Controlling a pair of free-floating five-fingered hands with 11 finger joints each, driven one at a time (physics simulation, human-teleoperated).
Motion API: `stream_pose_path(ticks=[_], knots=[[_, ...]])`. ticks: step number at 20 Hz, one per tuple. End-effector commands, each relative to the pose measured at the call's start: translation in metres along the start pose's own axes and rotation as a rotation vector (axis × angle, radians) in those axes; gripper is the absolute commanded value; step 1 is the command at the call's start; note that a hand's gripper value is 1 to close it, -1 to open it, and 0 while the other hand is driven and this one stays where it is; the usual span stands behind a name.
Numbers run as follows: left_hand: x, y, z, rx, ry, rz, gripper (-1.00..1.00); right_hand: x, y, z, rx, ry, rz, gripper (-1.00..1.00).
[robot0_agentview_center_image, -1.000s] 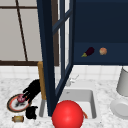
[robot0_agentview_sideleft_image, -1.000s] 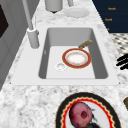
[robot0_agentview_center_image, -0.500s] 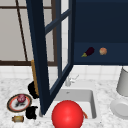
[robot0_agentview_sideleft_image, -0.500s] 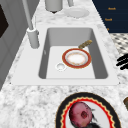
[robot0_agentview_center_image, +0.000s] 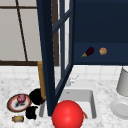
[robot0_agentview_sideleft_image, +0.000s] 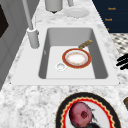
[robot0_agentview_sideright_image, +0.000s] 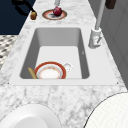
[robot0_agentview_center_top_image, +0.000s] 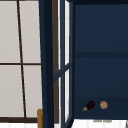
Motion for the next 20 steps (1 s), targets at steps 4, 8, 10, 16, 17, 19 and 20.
stream_pose_path(ticks=[4,8,10,16,17,19,20], knots=[[0.000,0.000,0.000,0.000,0.000,0.000,0.00,-0.014,0.031,-0.008,0.003,0.045,0.097,-1.00],[0.000,0.000,0.000,0.000,0.000,0.000,0.00,-0.013,0.012,0.005,-0.043,0.036,-0.009,-1.00],[0.000,0.000,0.000,0.000,0.000,0.000,0.00,-0.023,0.004,0.009,-0.066,0.009,-0.048,-1.00],[0.000,0.000,0.000,0.000,0.000,0.000,0.00,-0.014,0.014,-0.022,-0.207,0.063,-0.080,-1.00],[0.000,0.000,0.000,0.000,0.000,0.000,0.00,-0.017,0.013,-0.028,-0.185,0.052,-0.067,-1.00],[0.000,0.000,0.000,0.000,0.000,0.000,0.00,-0.024,0.009,-0.034,-0.093,-0.002,-0.055,-1.00],[0.000,0.000,0.000,0.000,0.000,0.000,0.00,-0.012,0.010,-0.015,-0.073,0.002,-0.048,-1.00]])
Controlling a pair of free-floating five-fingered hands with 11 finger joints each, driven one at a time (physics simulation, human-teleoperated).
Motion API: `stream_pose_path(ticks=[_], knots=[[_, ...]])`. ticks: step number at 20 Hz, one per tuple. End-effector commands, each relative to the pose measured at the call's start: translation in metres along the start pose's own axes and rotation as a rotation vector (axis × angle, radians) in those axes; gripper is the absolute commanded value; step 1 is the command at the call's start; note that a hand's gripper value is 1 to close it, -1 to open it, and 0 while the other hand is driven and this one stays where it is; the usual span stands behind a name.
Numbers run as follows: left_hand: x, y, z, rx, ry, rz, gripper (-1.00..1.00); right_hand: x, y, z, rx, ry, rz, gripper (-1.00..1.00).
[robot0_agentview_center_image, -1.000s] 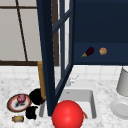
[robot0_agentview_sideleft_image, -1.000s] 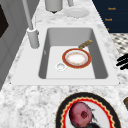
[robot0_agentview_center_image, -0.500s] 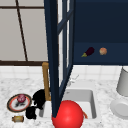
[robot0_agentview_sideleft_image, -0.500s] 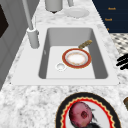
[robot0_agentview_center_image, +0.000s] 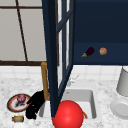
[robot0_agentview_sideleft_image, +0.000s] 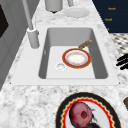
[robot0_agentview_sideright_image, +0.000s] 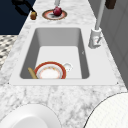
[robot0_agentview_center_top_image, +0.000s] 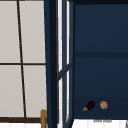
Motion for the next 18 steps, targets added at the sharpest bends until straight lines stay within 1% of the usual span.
stream_pose_path(ticks=[1,2,3,5,7,9,10,12,14,15,16,17,18], knots=[[0.000,0.000,0.000,0.000,0.000,0.000,0.00,0.011,-0.001,0.029,0.014,-0.018,-0.007,-1.00],[0.000,0.000,0.000,0.000,0.000,0.000,0.00,0.011,0.000,0.034,0.001,-0.011,-0.001,-1.00],[0.000,0.000,0.000,0.000,0.000,0.000,0.00,0.011,0.003,0.040,-0.030,-0.008,0.010,-1.00],[0.000,0.000,0.000,0.000,0.000,0.000,0.00,0.011,0.005,0.054,-0.114,0.001,0.024,-1.00],[0.000,0.000,0.000,0.000,0.000,0.000,0.00,0.011,0.004,0.069,-0.196,-0.015,0.028,-1.00],[0.000,0.000,0.000,0.000,0.000,0.000,0.00,0.012,0.005,0.082,-0.286,-0.041,0.020,-1.00],[0.000,0.000,0.000,0.000,0.000,0.000,0.00,0.014,0.004,0.089,-0.313,-0.049,0.014,-1.00],[0.000,0.000,0.000,0.000,0.000,0.000,0.00,0.014,0.001,0.107,-0.310,-0.039,0.034,-1.00],[0.000,0.000,0.000,0.000,0.000,0.000,0.00,0.013,-0.001,0.123,-0.291,-0.015,0.029,-1.00],[0.000,0.000,0.000,0.000,0.000,0.000,0.00,0.011,-0.005,0.130,-0.272,-0.013,0.019,-1.00],[0.000,0.000,0.000,0.000,0.000,0.000,0.00,0.000,-0.012,0.137,-0.252,-0.045,-0.023,-1.00],[0.000,0.000,0.000,0.000,0.000,0.000,0.00,-0.004,-0.009,0.140,-0.235,-0.083,-0.021,-1.00],[0.000,0.000,0.000,0.000,0.000,0.000,0.00,-0.001,-0.006,0.143,-0.228,-0.140,-0.023,-1.00]])
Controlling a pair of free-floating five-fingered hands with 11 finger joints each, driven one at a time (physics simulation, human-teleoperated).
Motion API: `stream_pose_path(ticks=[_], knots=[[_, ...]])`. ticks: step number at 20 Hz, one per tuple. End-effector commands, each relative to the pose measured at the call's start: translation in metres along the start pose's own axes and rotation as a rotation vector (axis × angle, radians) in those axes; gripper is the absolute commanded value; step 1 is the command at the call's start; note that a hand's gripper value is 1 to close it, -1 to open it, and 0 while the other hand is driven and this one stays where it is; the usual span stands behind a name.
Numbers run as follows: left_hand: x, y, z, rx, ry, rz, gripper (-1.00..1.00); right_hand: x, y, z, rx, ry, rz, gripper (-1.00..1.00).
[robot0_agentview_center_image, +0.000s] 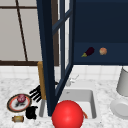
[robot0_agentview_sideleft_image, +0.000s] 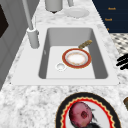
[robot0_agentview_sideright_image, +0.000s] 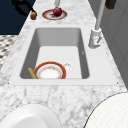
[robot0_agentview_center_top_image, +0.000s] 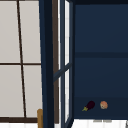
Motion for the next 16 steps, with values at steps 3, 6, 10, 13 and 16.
stream_pose_path(ticks=[3,6,10,13,16], knots=[[0.000,0.000,0.000,0.000,0.000,0.000,0.00,-0.025,-0.005,0.017,0.021,-0.099,-0.037,-1.00],[0.000,0.000,0.000,0.000,0.000,0.000,0.00,-0.038,-0.005,0.031,0.029,-0.136,-0.078,-1.00],[0.000,0.000,0.000,0.000,0.000,0.000,0.00,-0.041,-0.027,0.039,0.097,-0.089,-0.148,-1.00],[0.000,0.000,0.000,0.000,0.000,0.000,0.00,-0.048,-0.039,0.046,0.153,-0.063,-0.170,-1.00],[0.000,0.000,0.000,0.000,0.000,0.000,0.00,-0.063,-0.052,0.047,0.222,-0.024,-0.199,-1.00]])
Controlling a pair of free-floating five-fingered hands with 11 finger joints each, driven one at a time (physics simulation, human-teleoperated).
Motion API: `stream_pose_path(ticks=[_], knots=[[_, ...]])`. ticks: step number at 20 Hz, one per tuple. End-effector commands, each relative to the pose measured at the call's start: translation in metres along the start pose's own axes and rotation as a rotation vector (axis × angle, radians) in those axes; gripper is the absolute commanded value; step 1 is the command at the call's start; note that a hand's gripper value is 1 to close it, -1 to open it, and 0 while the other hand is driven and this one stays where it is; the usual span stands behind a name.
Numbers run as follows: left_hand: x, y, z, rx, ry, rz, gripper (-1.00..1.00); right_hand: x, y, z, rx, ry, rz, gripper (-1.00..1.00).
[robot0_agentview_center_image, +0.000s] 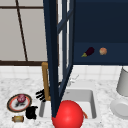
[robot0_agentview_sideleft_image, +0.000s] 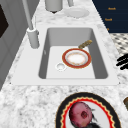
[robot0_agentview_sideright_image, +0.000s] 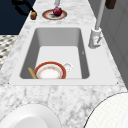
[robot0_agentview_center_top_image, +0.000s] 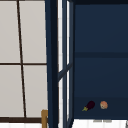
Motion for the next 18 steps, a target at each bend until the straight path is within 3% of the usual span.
stream_pose_path(ticks=[1,13,18], knots=[[0.000,0.000,0.000,0.000,0.000,0.000,0.00,-0.013,-0.020,0.008,0.087,0.096,-0.003,-1.00],[0.000,0.000,0.000,0.000,0.000,0.000,0.00,-0.027,-0.050,0.013,0.325,0.084,-0.176,-1.00],[0.000,0.000,0.000,0.000,0.000,0.000,0.00,-0.040,-0.069,0.022,0.434,0.107,-0.213,-1.00]])
